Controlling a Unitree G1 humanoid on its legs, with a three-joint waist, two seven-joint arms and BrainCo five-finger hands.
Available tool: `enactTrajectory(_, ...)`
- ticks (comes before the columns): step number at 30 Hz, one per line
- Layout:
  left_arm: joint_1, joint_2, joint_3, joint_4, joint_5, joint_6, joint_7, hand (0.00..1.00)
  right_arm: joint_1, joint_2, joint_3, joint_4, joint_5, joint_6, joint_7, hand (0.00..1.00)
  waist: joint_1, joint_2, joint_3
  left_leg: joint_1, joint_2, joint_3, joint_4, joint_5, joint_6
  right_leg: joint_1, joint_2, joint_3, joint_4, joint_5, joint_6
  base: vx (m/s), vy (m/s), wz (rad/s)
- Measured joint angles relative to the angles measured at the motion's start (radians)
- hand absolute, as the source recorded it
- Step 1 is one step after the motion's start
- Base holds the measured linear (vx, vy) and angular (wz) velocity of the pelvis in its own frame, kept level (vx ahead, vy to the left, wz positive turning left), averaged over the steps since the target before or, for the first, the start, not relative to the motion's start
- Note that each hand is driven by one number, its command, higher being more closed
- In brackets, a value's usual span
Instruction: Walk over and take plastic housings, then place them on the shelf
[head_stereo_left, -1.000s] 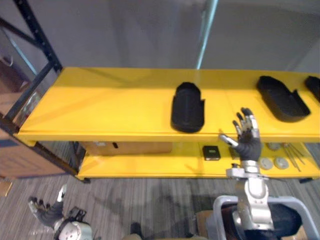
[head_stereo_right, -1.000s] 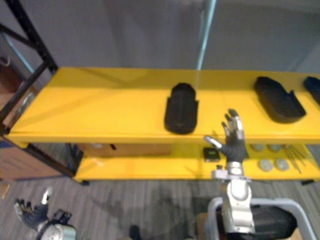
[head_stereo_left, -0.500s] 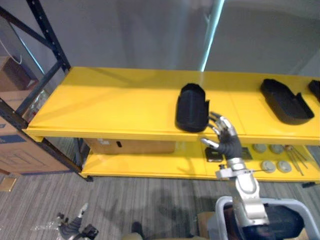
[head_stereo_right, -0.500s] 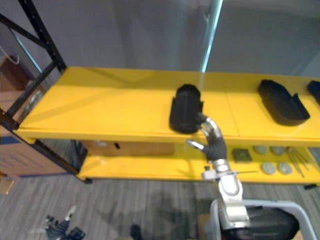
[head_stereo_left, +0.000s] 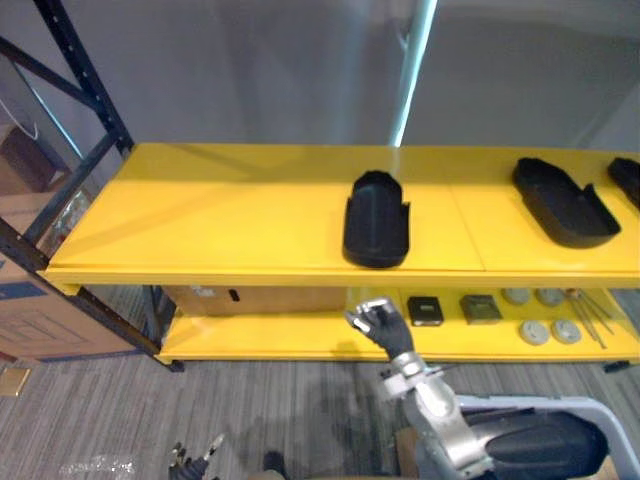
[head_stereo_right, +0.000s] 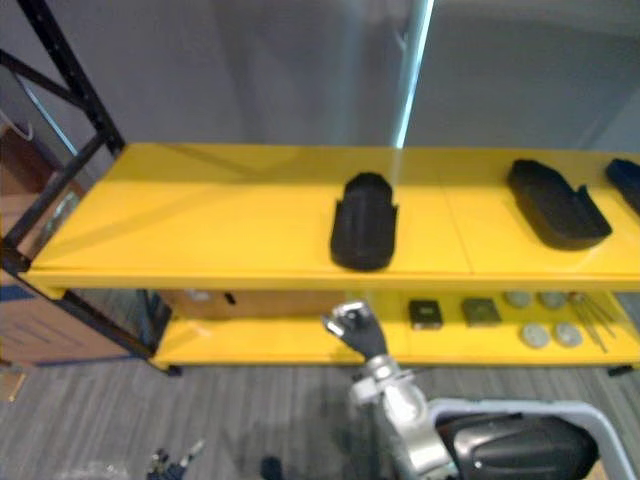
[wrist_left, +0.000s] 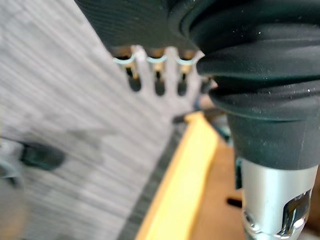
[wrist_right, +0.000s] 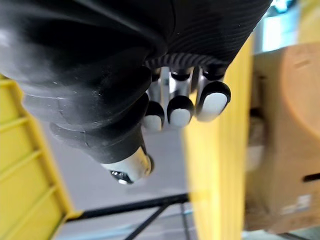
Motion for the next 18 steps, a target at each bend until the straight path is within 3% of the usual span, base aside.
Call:
enactTrajectory(6, -0.004, -0.001, -0.012, 0.018, 0.001, 0.010, -0.005, 0.00, -0.083, 0.014, 0.006, 0.120, -0.068, -0.020, -0.112, 1.00, 0.015, 0.016, 0.008, 0.020, -0.004, -0.014, -0.001, -0.002, -0.002, 0.034, 0.000, -0.012, -0.013, -0.004, 0.000, 0.03, -0.004, 0.06)
enactTrajectory(14, -0.004, 0.000, -0.037, 0.045, 0.005, 0.027, -0.022, 0.00, -0.127, 0.032, -0.015, 0.148, -0.114, -0.025, -0.202, 1.00, 0.022, 0.032, 0.014, 0.025, -0.003, -0.034, 0.000, -0.002, -0.002, 0.046, -0.003, -0.032, -0.002, -0.017, 0.001, -0.01, -0.003, 0.07)
enactTrajectory(18, -0.039, 0.000, -0.040, 0.049, 0.006, 0.043, -0.024, 0.00, -0.180, 0.024, -0.042, 0.081, -0.144, -0.024, -0.229, 1.00, 0.024, 0.048, 0.072, -0.008, 0.003, -0.036, 0.006, 0.010, 0.000, -0.008, -0.009, -0.026, 0.048, -0.024, -0.007, -0.02, 0.008, 0.01)
